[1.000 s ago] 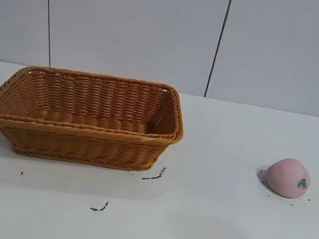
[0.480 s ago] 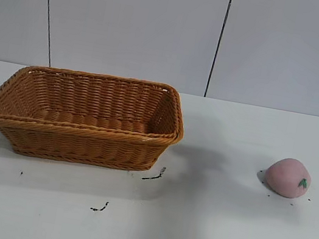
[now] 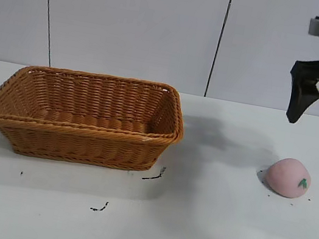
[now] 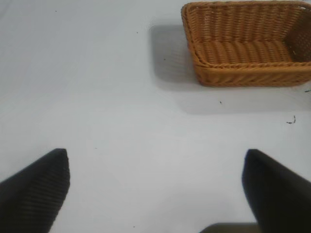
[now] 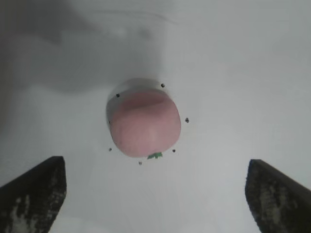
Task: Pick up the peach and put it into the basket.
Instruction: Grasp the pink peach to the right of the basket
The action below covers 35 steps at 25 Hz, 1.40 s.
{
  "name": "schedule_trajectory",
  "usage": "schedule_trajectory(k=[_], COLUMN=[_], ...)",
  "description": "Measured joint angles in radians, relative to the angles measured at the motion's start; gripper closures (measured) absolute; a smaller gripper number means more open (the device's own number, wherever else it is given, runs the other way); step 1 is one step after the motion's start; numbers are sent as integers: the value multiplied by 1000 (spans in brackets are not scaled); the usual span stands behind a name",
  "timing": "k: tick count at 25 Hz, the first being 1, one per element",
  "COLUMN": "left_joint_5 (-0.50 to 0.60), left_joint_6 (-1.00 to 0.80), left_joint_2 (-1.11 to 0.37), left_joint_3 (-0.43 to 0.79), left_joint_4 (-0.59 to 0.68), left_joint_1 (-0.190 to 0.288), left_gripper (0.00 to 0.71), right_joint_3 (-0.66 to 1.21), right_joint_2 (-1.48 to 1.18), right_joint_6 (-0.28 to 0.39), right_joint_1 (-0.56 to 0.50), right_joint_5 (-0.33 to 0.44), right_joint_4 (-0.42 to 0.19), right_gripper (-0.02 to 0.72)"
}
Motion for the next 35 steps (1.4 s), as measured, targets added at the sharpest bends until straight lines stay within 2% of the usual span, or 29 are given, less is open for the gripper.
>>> schedule_trajectory(k=[6,16,23,26,27,29,31,34,35], left_joint_5=[0,0,0,0,0,0,0,0,0], left_joint_6=[0,0,0,0,0,0,0,0,0], left_joint_2=[0,0,0,0,0,0,0,0,0], left_joint_3=[0,0,0,0,0,0,0,0,0], left_joint_4=[0,0,0,0,0,0,0,0,0], left_joint_1=[0,0,0,0,0,0,0,0,0], left_gripper=[17,17,17,17,17,17,17,17,17], right_joint_3=[0,0,0,0,0,0,0,-4,-5], right_joint_2=[116,201,215,218,221,227,229,227,223], right_joint_6=[-4,-7,-7,-7,-8,-8,-8,-8,-8], right_joint_1=[0,0,0,0,0,0,0,0,0], right_joint_5=[-26,-123,-135,-116,-109,-94,-94,-90,-89], right_joint_4=[19,28,30,33,33,32,27,19,19], right_gripper=[8,8,8,10,36,136,299,593,668])
